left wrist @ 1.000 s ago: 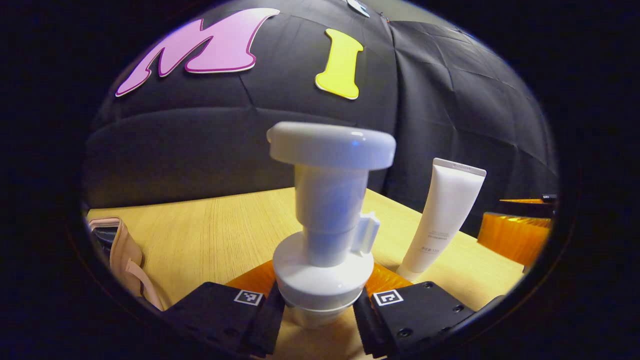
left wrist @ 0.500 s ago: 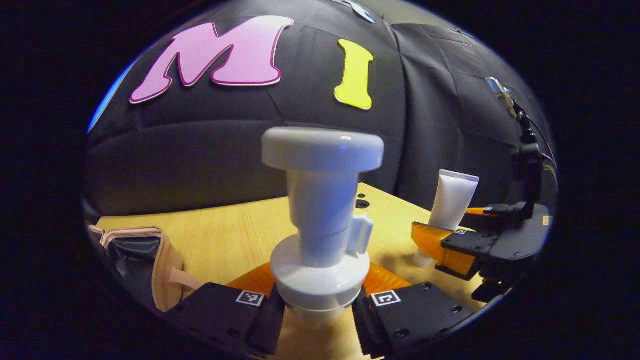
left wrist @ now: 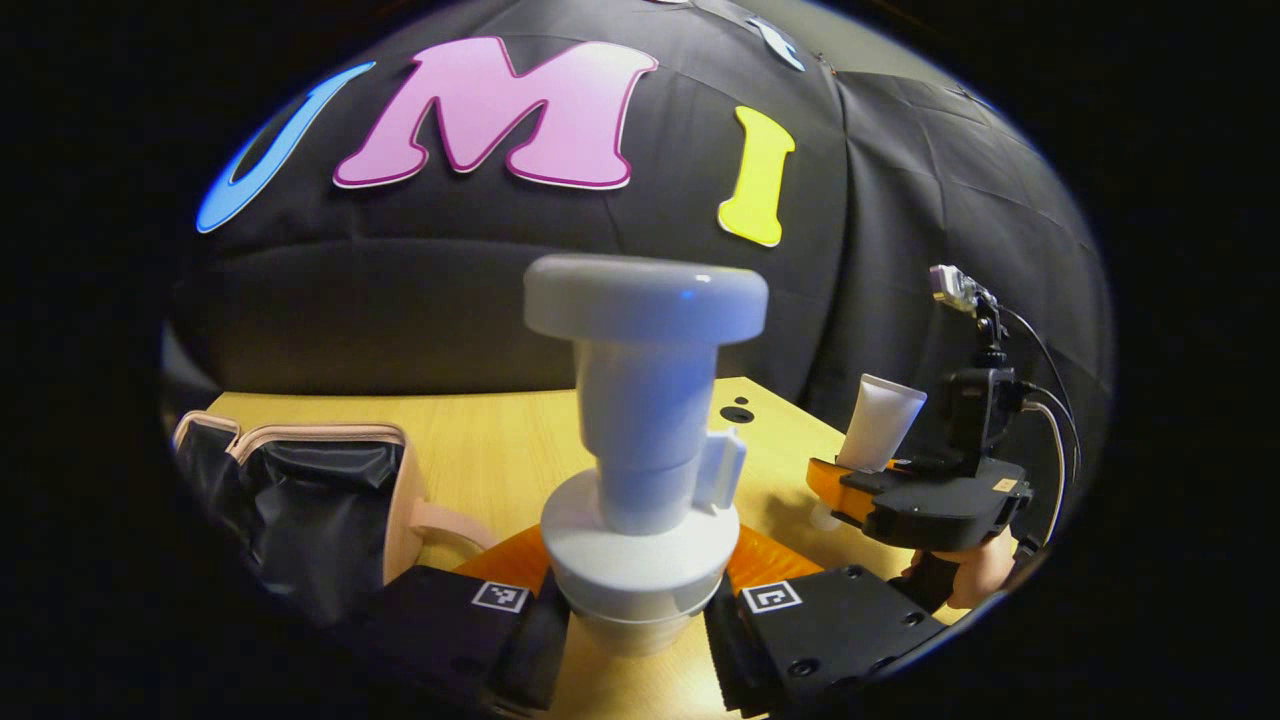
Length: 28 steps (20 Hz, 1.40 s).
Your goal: First open the suitcase, pack the skin care products into it, and then close the suitcase.
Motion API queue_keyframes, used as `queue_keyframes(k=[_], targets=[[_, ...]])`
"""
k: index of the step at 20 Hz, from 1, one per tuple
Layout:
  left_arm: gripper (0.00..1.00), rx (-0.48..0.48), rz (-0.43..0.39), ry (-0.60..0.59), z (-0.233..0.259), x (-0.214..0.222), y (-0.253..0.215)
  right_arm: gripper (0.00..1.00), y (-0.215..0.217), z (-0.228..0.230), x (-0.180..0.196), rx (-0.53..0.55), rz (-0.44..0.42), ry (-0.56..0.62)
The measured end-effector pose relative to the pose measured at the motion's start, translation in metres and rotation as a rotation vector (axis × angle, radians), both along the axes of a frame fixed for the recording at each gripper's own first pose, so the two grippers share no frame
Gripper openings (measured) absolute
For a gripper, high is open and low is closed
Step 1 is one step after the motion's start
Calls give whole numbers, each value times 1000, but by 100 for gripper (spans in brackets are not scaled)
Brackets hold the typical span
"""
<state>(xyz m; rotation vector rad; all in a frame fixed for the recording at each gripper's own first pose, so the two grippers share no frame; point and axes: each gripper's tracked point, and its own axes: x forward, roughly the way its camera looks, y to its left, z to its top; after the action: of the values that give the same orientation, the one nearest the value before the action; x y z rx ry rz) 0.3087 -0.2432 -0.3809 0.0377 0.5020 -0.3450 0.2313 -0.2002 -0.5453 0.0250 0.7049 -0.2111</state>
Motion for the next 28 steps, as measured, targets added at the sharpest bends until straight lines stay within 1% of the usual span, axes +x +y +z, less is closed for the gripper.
queue_keyframes(k=[1,2,3,4,6,7,8,9,10,11,12,13,14,15,16,17,18,19,21,22,23,24,25,26,28], targets=[[63,-9,6,-6,7,0,3,38,3,2,-1,3,9,1],[63,-22,12,-13,14,-1,8,32,7,8,-3,11,21,-2],[62,-38,36,-36,28,0,17,32,11,20,-2,14,29,-22],[63,-55,62,-59,44,-1,28,37,15,32,-1,18,41,-38],[62,-51,132,-62,73,-4,62,27,31,61,0,29,84,-65],[63,-41,157,-52,83,-4,79,36,41,74,0,36,113,-70],[62,-19,184,-36,89,-3,99,32,55,87,-2,37,153,-66],[63,10,210,-5,88,-4,122,31,69,100,-3,38,191,-64],[62,36,241,39,85,-7,145,36,85,115,-5,49,221,-72],[62,58,273,97,79,-12,167,31,102,127,-5,69,247,-85],[62,80,297,156,73,-17,188,36,120,138,-5,95,268,-91],[62,110,308,212,65,-21,208,31,141,147,-8,135,289,-95],[63,143,314,269,53,-29,227,31,162,155,-9,174,314,-97],[63,167,311,329,39,-33,244,36,181,159,-10,197,339,-93],[63,185,310,385,26,-38,257,31,197,162,-11,204,372,-90],[63,211,310,444,13,-44,269,31,214,166,-14,206,405,-87],[63,237,309,491,-4,-44,275,31,230,169,-16,214,434,-86],[63,258,304,532,-17,-43,280,36,244,172,-21,227,459,-83],[63,291,292,596,-36,-41,281,27,269,179,-31,279,489,-65],[63,299,293,640,-45,-42,281,36,279,183,-35,303,496,-55],[63,311,296,626,-46,-34,282,31,287,189,-37,323,509,-50],[64,318,301,649,-49,-31,283,27,294,194,-37,326,523,-56],[60,321,307,659,-53,-25,283,31,299,198,-36,321,540,-67],[63,323,318,678,-57,-23,284,31,305,203,-36,316,551,-72],[64,321,350,695,-61,-18,287,31,315,202,-35,341,548,-57]])
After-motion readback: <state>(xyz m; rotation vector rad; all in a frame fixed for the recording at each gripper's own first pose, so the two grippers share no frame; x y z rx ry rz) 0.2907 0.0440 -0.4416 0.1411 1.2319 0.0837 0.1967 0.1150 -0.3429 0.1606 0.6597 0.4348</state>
